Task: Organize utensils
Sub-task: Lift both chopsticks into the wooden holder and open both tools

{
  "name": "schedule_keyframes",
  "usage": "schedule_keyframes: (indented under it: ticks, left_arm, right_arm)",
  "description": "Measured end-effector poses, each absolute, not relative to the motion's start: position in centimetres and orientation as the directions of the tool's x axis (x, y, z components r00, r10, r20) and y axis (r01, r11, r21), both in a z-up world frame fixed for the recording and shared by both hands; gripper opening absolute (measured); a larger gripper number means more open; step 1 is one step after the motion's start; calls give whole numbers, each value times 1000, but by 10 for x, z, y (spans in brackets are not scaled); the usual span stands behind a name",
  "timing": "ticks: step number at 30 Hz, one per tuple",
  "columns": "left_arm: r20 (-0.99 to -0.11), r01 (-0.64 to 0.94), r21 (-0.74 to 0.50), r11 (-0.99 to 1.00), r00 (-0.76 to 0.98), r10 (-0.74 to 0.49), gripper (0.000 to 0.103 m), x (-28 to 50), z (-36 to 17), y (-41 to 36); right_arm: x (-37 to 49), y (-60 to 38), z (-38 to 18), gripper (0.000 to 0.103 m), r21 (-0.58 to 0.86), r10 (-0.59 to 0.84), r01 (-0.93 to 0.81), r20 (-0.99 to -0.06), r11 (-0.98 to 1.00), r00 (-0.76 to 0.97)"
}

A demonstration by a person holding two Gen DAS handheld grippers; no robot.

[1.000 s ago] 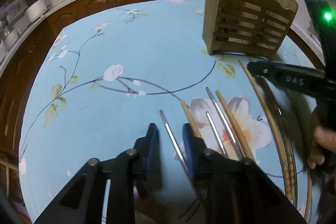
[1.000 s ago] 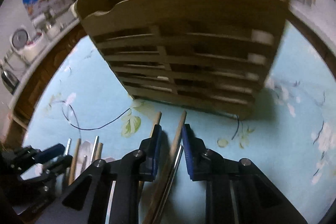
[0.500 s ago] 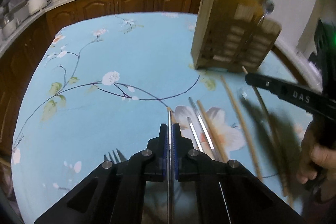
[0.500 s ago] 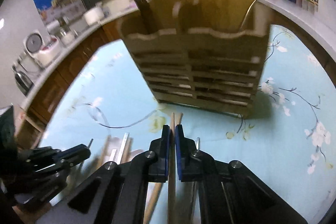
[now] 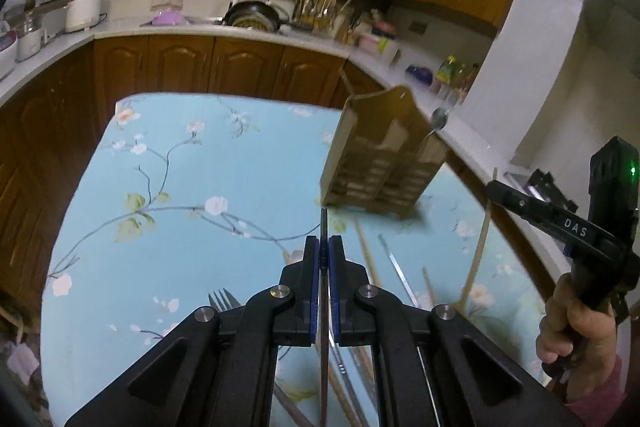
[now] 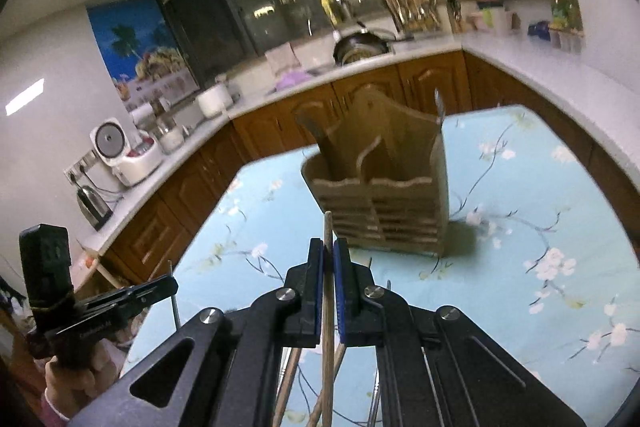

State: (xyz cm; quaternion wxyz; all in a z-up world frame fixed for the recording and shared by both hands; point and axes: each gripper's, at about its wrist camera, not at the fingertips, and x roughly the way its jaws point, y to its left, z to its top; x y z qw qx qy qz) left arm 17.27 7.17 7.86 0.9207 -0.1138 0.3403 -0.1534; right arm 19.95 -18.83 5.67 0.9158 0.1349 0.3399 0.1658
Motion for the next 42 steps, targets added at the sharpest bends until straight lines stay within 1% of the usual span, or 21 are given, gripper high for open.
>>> schedule_keyframes:
  ticks: [6,22,27,34,42]
  left_arm:
    - [-558,221,-311,924,745,-366,2,155,99,76]
    - [-506,243,-293,925,781,-365,2,158,119,64]
    - [-478,254,-291,923,797,-370,2,168,128,62]
    - [-421,274,-272,922,828,-370,2,187,140,57]
    - [-341,277,-290,916,864,-369,2,235,149,55]
  right_arm:
    - [189,-201,82,5,342,385,-224,-533,913,754]
    - [192,-220,100,5,329,349,-203,-486,922,801]
    - [198,-227,108,5,322,335,-194,-471,927,816]
    - [217,-235,127,5,310,301,-175,-425,934,853]
    - [253,-249,149,5,317,259,-142,-366,938,894]
